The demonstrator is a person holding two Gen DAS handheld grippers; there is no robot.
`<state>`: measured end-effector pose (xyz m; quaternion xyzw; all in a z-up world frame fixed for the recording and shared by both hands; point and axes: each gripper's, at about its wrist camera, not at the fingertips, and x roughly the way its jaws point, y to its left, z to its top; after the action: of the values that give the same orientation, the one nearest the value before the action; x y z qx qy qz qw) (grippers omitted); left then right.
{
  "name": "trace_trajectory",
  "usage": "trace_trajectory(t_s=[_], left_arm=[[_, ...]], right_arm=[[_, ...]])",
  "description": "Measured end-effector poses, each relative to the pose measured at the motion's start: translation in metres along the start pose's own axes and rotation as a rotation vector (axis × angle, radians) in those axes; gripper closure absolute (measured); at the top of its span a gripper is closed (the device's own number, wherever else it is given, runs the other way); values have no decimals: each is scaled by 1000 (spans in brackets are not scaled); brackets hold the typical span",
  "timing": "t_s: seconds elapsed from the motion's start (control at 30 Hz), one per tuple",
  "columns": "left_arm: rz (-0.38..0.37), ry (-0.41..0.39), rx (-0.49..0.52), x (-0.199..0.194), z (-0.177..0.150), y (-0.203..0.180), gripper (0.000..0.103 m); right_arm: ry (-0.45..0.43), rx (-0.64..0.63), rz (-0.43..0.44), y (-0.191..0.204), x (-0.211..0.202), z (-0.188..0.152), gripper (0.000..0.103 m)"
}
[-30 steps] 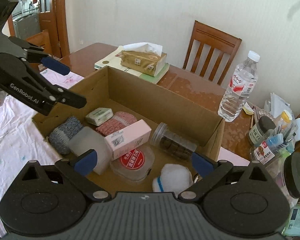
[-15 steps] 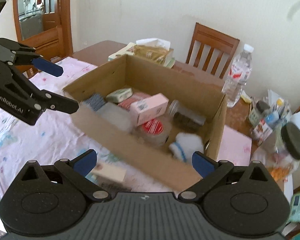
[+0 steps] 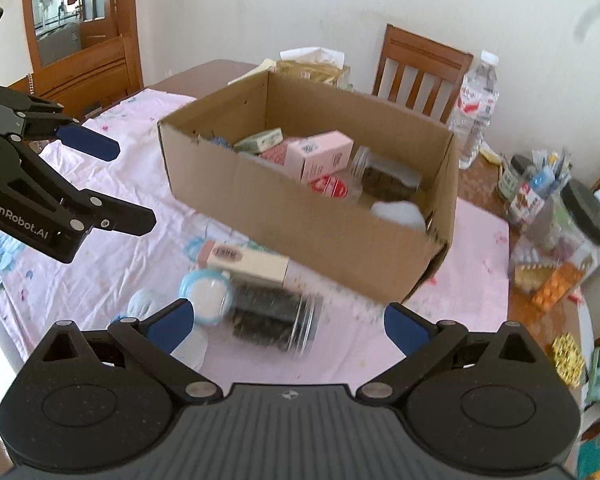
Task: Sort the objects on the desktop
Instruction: 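Withdraw both tools from the box toward the remaining items on the table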
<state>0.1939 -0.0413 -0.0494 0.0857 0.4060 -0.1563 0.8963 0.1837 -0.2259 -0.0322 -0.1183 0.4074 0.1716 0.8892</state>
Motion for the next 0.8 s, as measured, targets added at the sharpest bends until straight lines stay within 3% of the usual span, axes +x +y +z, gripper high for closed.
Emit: trace_trajectory(t_s=[0.37, 0.8], left_arm=[[-21, 49, -29, 10, -27, -9, 13], [-60, 110, 0, 30, -53, -36, 13]], right_arm=[[43, 55, -4, 9, 5, -27, 0], [80, 108, -80, 11, 11, -55, 0]])
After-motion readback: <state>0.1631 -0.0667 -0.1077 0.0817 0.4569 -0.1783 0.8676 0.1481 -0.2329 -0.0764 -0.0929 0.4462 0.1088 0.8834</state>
